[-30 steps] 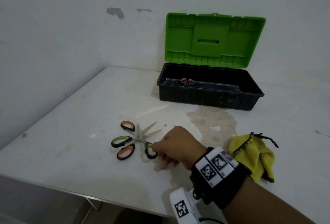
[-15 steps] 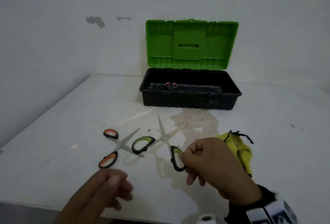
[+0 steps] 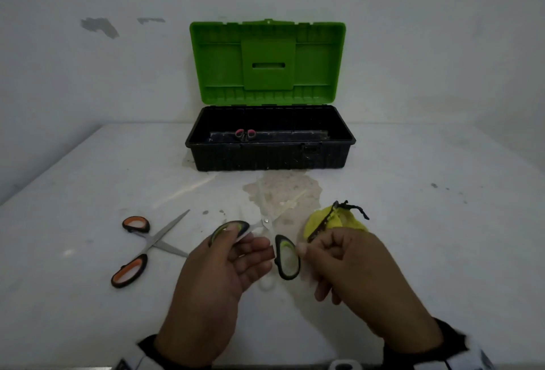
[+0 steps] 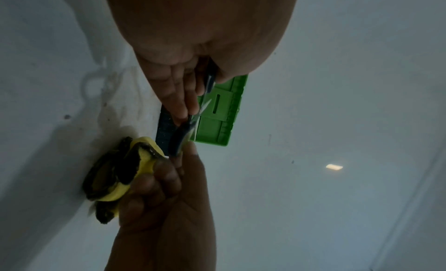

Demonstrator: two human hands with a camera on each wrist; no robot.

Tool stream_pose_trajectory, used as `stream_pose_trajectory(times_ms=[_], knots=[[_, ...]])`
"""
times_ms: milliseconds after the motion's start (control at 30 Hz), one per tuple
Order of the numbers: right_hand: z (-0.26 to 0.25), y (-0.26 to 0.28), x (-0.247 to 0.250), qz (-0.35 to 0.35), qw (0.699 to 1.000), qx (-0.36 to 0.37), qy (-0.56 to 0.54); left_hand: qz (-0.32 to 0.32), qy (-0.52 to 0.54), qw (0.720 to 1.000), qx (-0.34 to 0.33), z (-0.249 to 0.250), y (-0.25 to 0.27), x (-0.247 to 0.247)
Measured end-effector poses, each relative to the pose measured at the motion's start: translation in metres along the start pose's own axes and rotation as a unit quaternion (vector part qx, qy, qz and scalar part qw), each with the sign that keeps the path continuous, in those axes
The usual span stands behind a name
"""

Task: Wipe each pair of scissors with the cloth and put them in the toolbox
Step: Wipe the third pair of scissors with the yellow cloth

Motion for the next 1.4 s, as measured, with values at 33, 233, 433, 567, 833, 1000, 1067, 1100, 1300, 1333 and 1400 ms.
stream_pose_trajectory(times_ms=[33,233,433,567,833,1000,1067,1100,1300,1333,1400], knots=[[0.004,0.001,0.012,0.026,1.0,-0.003,0.005,0.001,0.012,1.0,-0.004,0.0,-0.002,0.001],[0.036,-0.004,0.06,0.101,0.992,-0.027,0.077,-0.013,0.027,0.999,-0.032,0.006,-0.005,-0.002],[0.052,-0.025,0.045,0.034,0.996,-0.046,0.067,-0.048,0.026,0.998,-0.029,-0.002,-0.005,-0.009],[0.047,-0.031,0.046,0.038,0.997,-0.027,0.063,-0.066,0.017,0.997,-0.036,-0.002,-0.001,-0.01],[-0.008,0.008,0.074,0.231,0.955,0.162,0.097,-0.07,0.006,0.995,-0.066,0.013,0.0,-0.01],[-0.029,0.015,0.06,0.133,0.964,0.232,0.0,-0.085,-0.005,0.993,-0.078,0.019,0.003,-0.02],[-0.036,0.016,0.05,0.102,0.966,0.234,0.026,-0.09,-0.005,0.993,-0.077,0.02,0.005,-0.023],[-0.038,0.015,0.045,0.097,0.967,0.232,0.039,-0.09,-0.006,0.993,-0.078,0.021,0.006,-0.024],[-0.035,0.005,0.035,0.094,0.974,0.206,-0.008,-0.104,-0.018,0.99,-0.09,0.022,0.011,-0.027],[-0.037,0.004,0.033,0.095,0.973,0.208,-0.018,-0.108,-0.017,0.99,-0.09,0.022,0.011,-0.027],[-0.046,0.004,0.031,0.115,0.966,0.232,-0.003,-0.112,-0.02,0.989,-0.092,0.022,0.012,-0.028]])
Point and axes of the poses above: each hand's wrist, its own y-axis away from the middle knuckle, its own x-axis out of the back of the hand, z = x × y, the point moved 8 cm from there along -y, towards the middle knuckle, and after that the axes turned 7 degrees about -z, right-handed, at the moved point
